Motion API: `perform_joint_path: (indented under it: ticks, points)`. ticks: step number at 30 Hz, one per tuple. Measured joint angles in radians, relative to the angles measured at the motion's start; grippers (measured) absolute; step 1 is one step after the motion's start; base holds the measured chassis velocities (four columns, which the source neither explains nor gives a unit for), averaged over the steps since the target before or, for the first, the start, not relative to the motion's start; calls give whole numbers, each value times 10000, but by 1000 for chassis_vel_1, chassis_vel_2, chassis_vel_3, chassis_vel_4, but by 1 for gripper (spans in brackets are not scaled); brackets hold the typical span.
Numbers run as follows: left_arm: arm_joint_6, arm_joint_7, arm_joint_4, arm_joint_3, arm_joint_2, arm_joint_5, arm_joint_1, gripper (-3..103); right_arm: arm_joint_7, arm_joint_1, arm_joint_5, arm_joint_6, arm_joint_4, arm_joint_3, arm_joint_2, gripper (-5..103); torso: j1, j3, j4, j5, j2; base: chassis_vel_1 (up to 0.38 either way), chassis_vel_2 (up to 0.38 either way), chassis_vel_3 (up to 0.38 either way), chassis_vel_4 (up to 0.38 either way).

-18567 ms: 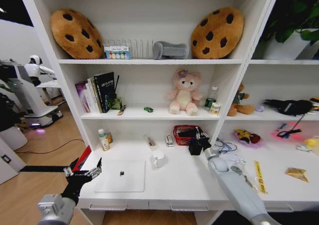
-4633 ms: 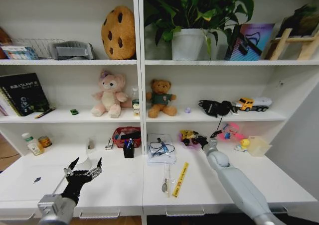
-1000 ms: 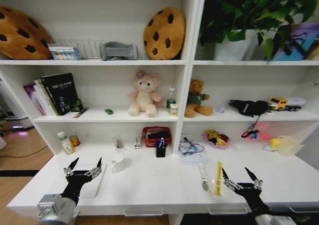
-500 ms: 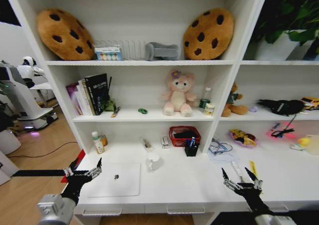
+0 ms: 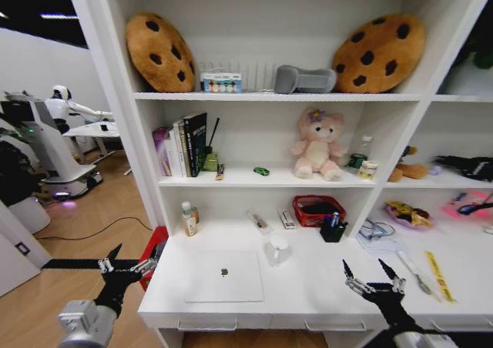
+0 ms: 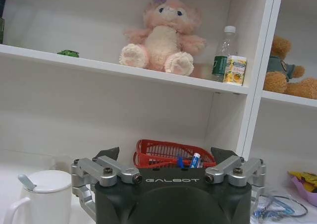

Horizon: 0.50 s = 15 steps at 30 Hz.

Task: Organize the objects on the table.

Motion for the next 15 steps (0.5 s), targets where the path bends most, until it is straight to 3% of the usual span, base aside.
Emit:
perform_joint_path:
  ticks: [8, 15]
  points:
    - [-1, 5, 0, 1, 0, 0, 0, 100, 0, -1, 0, 0, -1, 3, 0, 100, 0, 0, -1, -3, 0, -13, -79, -7, 76]
    - [0, 4, 0, 0, 0, 0, 0, 100, 0, -1, 0, 0, 0, 2, 1, 100, -7, -3, -2, -2, 4, 168, -142, -181, 150]
